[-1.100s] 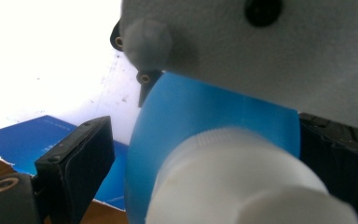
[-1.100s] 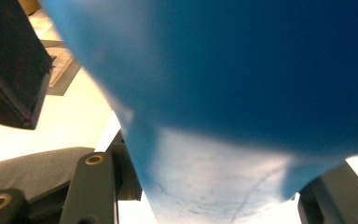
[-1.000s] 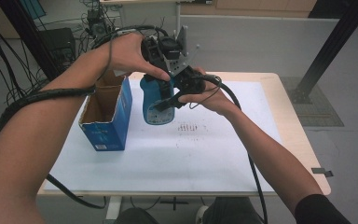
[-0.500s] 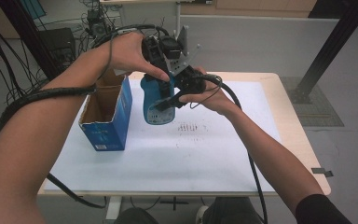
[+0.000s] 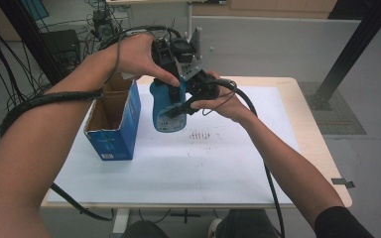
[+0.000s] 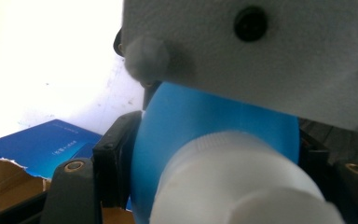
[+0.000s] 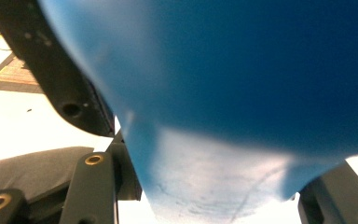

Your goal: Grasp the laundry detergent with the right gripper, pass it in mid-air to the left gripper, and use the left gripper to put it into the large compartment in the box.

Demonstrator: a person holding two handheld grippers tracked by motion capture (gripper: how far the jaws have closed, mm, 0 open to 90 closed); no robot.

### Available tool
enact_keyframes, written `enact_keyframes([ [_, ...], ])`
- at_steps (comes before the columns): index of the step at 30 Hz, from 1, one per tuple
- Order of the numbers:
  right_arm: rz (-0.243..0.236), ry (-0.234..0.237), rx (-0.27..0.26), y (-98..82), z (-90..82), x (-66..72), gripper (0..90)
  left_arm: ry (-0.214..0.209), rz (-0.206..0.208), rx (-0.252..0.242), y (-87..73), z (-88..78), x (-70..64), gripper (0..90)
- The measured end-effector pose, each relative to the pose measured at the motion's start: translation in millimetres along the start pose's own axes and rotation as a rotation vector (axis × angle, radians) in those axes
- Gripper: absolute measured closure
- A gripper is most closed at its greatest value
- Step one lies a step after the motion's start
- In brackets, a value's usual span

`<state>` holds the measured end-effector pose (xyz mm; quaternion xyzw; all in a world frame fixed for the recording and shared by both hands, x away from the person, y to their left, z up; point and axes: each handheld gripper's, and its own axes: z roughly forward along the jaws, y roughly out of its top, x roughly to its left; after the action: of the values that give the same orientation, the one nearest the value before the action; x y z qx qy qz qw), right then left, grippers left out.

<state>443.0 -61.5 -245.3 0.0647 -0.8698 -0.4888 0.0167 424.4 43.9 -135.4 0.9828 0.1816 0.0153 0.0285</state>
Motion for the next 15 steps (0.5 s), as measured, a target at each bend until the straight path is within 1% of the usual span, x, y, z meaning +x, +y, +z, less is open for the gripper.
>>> enact_keyframes([
  [5,-0.001,0.001,0.003,-0.9,0.3,0.5,43.4,0.001,0.003,0.001,0.1,1.4,-0.8,34.6],
  [7,-0.001,0.002,0.005,-1.4,0.4,0.7,43.4,0.0,0.007,0.009,0.7,1.6,-1.0,34.9],
  [15,0.007,0.002,0.005,-1.7,-1.1,1.4,43.4,0.012,0.017,0.01,1.9,0.7,-2.1,35.4],
])
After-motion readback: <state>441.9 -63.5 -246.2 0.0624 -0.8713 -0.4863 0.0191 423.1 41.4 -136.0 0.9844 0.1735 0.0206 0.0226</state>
